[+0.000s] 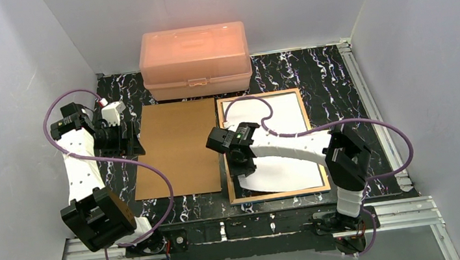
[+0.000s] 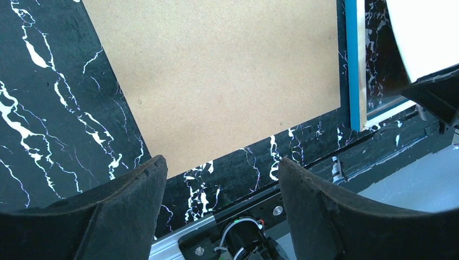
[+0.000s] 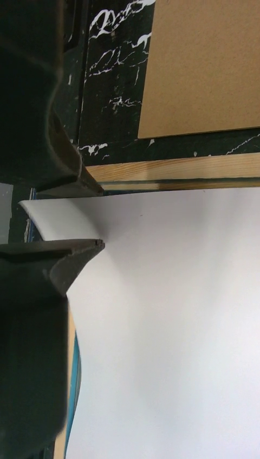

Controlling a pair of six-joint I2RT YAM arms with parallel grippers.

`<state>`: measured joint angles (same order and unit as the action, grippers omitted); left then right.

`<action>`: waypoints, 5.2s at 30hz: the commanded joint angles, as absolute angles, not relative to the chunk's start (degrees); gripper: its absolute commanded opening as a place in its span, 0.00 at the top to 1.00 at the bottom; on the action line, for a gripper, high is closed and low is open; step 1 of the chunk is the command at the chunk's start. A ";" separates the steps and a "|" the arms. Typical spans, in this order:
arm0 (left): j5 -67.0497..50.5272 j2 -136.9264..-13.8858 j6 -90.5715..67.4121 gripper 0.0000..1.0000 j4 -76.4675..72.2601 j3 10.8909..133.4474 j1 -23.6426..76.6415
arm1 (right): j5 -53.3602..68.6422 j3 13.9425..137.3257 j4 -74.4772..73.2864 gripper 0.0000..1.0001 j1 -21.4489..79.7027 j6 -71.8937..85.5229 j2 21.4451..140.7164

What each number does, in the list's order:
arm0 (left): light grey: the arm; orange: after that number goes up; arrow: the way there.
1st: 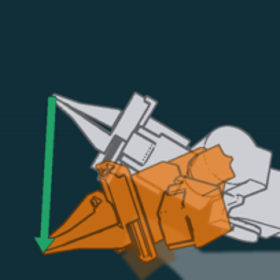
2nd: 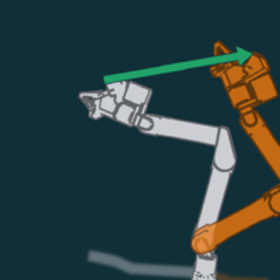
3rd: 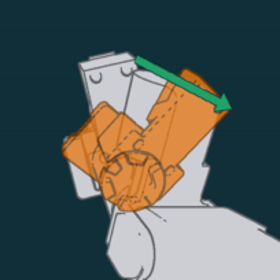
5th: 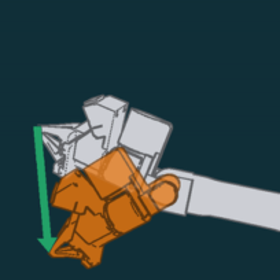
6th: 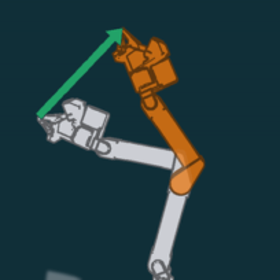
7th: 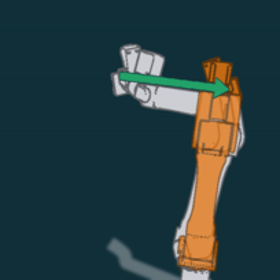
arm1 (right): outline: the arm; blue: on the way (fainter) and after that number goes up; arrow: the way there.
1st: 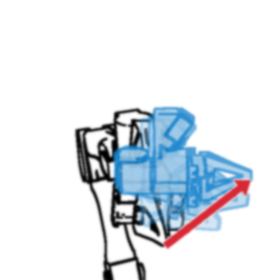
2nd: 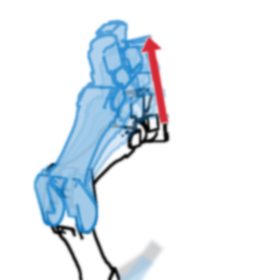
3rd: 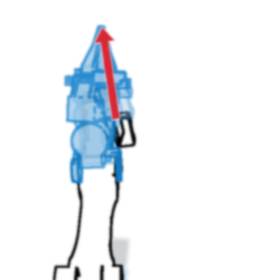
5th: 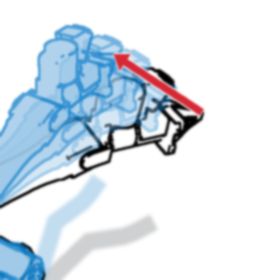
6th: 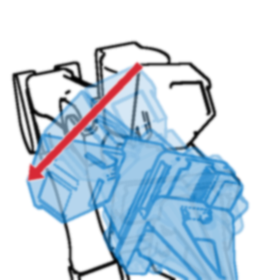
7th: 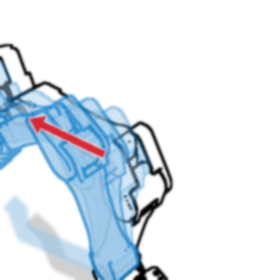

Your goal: Put the photo into the frame

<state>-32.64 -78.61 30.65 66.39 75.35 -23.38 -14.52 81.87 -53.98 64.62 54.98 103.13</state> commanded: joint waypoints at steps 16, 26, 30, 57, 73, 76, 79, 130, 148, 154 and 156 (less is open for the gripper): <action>-34.01 -78.00 31.09 0.27 67.15 73.36 -23.11 | -13.39 87.63 -54.36 0.24 60.67 51.21 100.32; -34.67 -77.74 31.10 0.28 67.24 72.17 -22.00 | -10.40 67.10 -51.31 0.28 44.18 47.29 82.92; -34.10 -78.44 30.03 0.29 66.17 71.69 -21.69 | -10.37 61.94 -50.77 0.12 33.29 42.33 76.19; -23.28 -95.32 26.75 0.57 54.06 72.82 -29.45 | -6.88 63.69 -25.95 0.01 32.50 39.67 80.16; -19.64 -102.20 22.21 0.70 44.35 70.54 -29.44 | -8.01 90.64 -25.33 0.01 57.60 47.58 113.64; -19.99 -102.86 21.98 0.70 43.76 70.58 -29.21 | -8.70 91.84 -25.83 0.01 57.61 47.55 115.56; -19.95 -103.83 21.77 0.70 42.91 70.56 -28.64 | -9.31 92.42 -26.55 0.01 57.52 47.89 117.25; -19.27 -107.00 23.40 0.85 41.73 63.77 -15.94 | 12.43 81.93 -1.85 0.01 59.10 68.89 108.50; -22.55 -104.81 24.95 0.88 44.84 61.72 -15.21 | 14.92 72.73 23.37 0.04 60.42 68.53 102.90; -23.12 -104.38 25.17 0.89 45.32 61.44 -15.21 | 16.30 74.74 26.29 0.20 61.13 64.80 105.15; -23.05 -104.45 25.45 0.89 45.52 61.41 -15.21 | 15.97 74.08 27.48 0.26 61.25 64.22 104.97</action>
